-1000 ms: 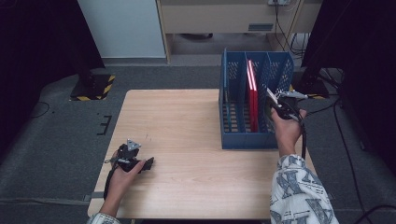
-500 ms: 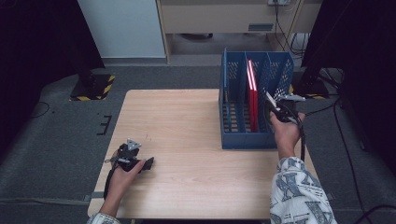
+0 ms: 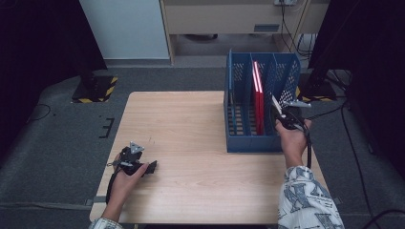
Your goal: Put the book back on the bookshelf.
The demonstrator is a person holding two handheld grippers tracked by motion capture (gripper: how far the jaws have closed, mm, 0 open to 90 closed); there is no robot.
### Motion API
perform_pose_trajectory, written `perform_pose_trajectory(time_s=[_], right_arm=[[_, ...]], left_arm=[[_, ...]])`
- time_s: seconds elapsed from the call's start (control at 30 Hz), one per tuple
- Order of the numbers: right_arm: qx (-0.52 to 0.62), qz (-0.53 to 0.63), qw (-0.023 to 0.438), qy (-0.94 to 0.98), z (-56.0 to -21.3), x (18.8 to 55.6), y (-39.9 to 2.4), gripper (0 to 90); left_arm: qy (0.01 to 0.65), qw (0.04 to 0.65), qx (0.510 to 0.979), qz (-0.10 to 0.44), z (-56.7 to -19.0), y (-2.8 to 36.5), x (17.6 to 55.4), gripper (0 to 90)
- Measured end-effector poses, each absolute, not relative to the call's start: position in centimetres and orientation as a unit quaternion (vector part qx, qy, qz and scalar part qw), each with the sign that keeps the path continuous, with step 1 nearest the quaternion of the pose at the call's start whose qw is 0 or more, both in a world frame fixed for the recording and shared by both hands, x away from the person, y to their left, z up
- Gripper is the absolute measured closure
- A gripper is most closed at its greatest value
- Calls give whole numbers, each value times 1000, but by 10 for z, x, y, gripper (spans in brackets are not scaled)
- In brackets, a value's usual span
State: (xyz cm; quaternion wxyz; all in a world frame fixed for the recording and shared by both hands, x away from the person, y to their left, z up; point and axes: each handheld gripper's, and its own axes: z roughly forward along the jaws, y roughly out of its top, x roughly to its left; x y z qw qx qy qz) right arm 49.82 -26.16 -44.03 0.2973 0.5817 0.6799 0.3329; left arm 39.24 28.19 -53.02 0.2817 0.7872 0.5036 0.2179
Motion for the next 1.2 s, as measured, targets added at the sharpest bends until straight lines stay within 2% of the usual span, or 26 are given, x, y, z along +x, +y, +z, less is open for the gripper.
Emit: perform_pose_trajectory(time_s=[0.53, 0.87, 1.2], right_arm=[[583, 335, 289, 681, -448, 492, -259, 727], [576, 338, 296, 683, -445, 490, -259, 667], [578, 334, 303, 680, -447, 487, -259, 751]], left_arm=[[501, 281, 789, 219, -530, 281, 392, 27], [500, 281, 789, 219, -530, 281, 392, 28], [498, 281, 790, 221, -530, 280, 392, 29]])
